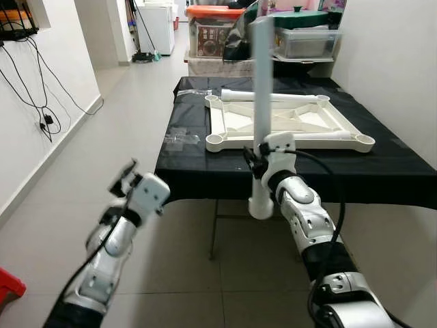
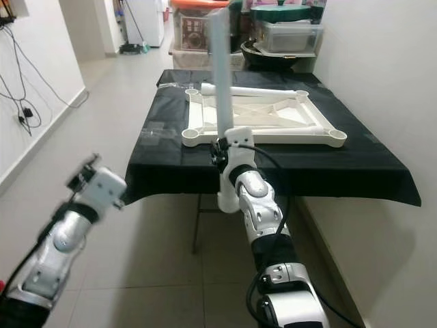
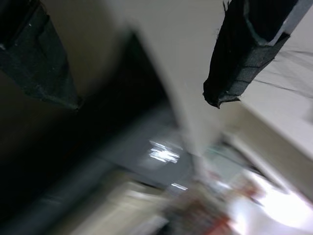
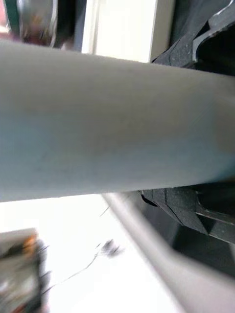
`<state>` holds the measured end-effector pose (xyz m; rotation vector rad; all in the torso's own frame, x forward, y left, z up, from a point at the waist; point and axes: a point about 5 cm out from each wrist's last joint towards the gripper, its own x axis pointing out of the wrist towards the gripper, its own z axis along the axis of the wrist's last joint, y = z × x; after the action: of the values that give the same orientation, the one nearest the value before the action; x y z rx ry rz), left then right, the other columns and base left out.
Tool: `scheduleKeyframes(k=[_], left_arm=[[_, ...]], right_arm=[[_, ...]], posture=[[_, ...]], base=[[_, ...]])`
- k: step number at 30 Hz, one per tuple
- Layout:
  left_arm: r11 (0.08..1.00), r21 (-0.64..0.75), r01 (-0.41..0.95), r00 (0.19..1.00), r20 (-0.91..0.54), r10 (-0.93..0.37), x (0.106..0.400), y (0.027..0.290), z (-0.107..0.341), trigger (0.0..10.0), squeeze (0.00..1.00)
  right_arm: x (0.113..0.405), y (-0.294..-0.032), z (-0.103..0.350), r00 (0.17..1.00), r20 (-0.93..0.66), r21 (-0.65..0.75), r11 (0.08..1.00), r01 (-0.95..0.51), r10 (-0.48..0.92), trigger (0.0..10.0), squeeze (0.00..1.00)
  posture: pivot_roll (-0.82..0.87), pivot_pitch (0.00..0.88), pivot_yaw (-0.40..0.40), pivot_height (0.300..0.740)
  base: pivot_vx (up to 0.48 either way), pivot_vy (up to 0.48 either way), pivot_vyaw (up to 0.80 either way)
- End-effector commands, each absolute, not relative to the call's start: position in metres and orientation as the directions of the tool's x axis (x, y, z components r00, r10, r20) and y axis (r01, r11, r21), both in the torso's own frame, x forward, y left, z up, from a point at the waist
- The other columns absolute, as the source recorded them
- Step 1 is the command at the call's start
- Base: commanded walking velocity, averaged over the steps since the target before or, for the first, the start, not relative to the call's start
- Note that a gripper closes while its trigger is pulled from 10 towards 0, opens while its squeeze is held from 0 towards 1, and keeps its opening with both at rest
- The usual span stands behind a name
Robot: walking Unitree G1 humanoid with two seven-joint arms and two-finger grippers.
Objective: Building children table
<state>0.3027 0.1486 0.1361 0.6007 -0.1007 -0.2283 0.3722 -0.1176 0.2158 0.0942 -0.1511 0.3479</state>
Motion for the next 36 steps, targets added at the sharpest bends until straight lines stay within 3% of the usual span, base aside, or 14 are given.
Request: scheduleKeyframes(k=[1, 5, 11, 12, 13, 14, 15, 16, 17, 18, 27, 33, 36], left_arm=[[0.802, 0.554, 0.221, 0.962, 0.008, -0.271, 0.302, 0.146, 0.133, 10.0, 0.0], [0.814, 0.434, 0.385, 0.912, -0.046, -0.407, 0.298, 0.132, 0.125, 10.0, 0.0], [0.814, 0.376, 0.443, 0.885, -0.04, -0.463, 0.3, 0.126, 0.127, 10.0, 0.0], [0.809, 0.384, 0.446, 0.882, -0.032, -0.471, 0.303, 0.125, 0.13, 10.0, 0.55], [0.807, 0.391, 0.443, 0.881, -0.023, -0.473, 0.307, 0.124, 0.133, 10.0, 0.59], [0.804, 0.399, 0.441, 0.88, -0.019, -0.474, 0.311, 0.123, 0.135, 10.0, 0.42], [0.804, 0.399, 0.441, 0.88, -0.019, -0.474, 0.311, 0.123, 0.135, 10.0, 0.42], [0.802, 0.405, 0.44, 0.88, -0.016, -0.475, 0.313, 0.122, 0.136, 10.0, 0.09], [0.802, 0.405, 0.44, 0.88, -0.016, -0.475, 0.313, 0.122, 0.136, 10.0, 0.09], [0.8, 0.402, 0.446, 0.876, -0.013, -0.482, 0.315, 0.122, 0.137, 10.0, 0.0], [0.783, 0.355, 0.51, 0.845, -0.035, -0.534, 0.315, 0.113, 0.133, 10.0, 0.0], [0.735, 0.362, 0.573, 0.805, -0.079, -0.588, 0.309, 0.106, 0.127, 10.0, 0.0], [0.729, 0.432, 0.53, 0.831, -0.097, -0.547, 0.31, 0.111, 0.123, 10.0, 0.0]], right_arm=[[0.37, -0.118, 0.217, 0.92, 0.177, 0.109, 0.922, -0.371, 0.349, 0.0, 0.0], [0.357, -0.104, 0.22, 0.87, 0.217, 0.143, 0.867, -0.477, 0.443, 0.0, 0.0], [0.349, -0.095, 0.218, 0.834, 0.229, 0.157, 0.827, -0.54, 0.502, 0.0, 0.0], [0.345, -0.09, 0.218, 0.814, 0.234, 0.16, 0.805, -0.571, 0.531, 0.0, 0.0], [0.341, -0.085, 0.217, 0.797, 0.239, 0.176, 0.782, -0.597, 0.555, 0.0, 0.0], [0.337, -0.082, 0.218, 0.781, 0.243, 0.188, 0.762, -0.62, 0.575, 0.0, 0.0], [0.337, -0.082, 0.218, 0.781, 0.243, 0.188, 0.762, -0.62, 0.575, 0.0, 0.0], [0.334, -0.079, 0.218, 0.769, 0.247, 0.201, 0.745, -0.636, 0.59, 0.0, 0.0], [0.334, -0.079, 0.218, 0.769, 0.247, 0.201, 0.745, -0.636, 0.59, 0.0, 0.0], [0.331, -0.077, 0.219, 0.759, 0.25, 0.213, 0.731, -0.649, 0.601, 0.0, 0.0], [0.32, -0.068, 0.223, 0.718, 0.262, 0.238, 0.678, -0.696, 0.645, 0.0, 0.0], [0.322, -0.068, 0.221, 0.732, 0.251, 0.222, 0.698, -0.681, 0.634, 0.0, 0.0], [0.33, -0.077, 0.219, 0.779, 0.233, 0.157, 0.768, -0.621, 0.582, 0.0, 0.0]], posture=[[0.11, 0.0, -0.042, 0.74], [0.11, 0.0, -0.041, 0.74], [0.11, 0.0, -0.041, 0.74], [0.11, 0.0, -0.039, 0.74], [0.11, 0.0, -0.036, 0.74], [0.1, 0.0, -0.035, 0.74], [0.1, 0.0, -0.035, 0.74], [0.1, 0.0, -0.035, 0.74], [0.1, 0.0, -0.035, 0.74], [0.1, 0.0, -0.034, 0.74], [0.1, 0.0, -0.031, 0.74], [0.1, 0.0, -0.03, 0.74], [0.1, 0.0, -0.035, 0.74]], base=[[0.0, 0.0, 0.0], [0.0, 0.0, 0.0], [0.0, 0.0, 0.0], [0.0, 0.0, 0.0], [0.0, 0.0, 0.0], [0.0, 0.0, 0.0], [0.0, 0.0, 0.0], [0.0, 0.0, 0.0], [0.0, 0.0, 0.0], [0.0, 0.0, 0.0], [0.0, 0.0, 0.0], [0.0, 0.0, 0.0], [0.0, 0.0, 0.0]])
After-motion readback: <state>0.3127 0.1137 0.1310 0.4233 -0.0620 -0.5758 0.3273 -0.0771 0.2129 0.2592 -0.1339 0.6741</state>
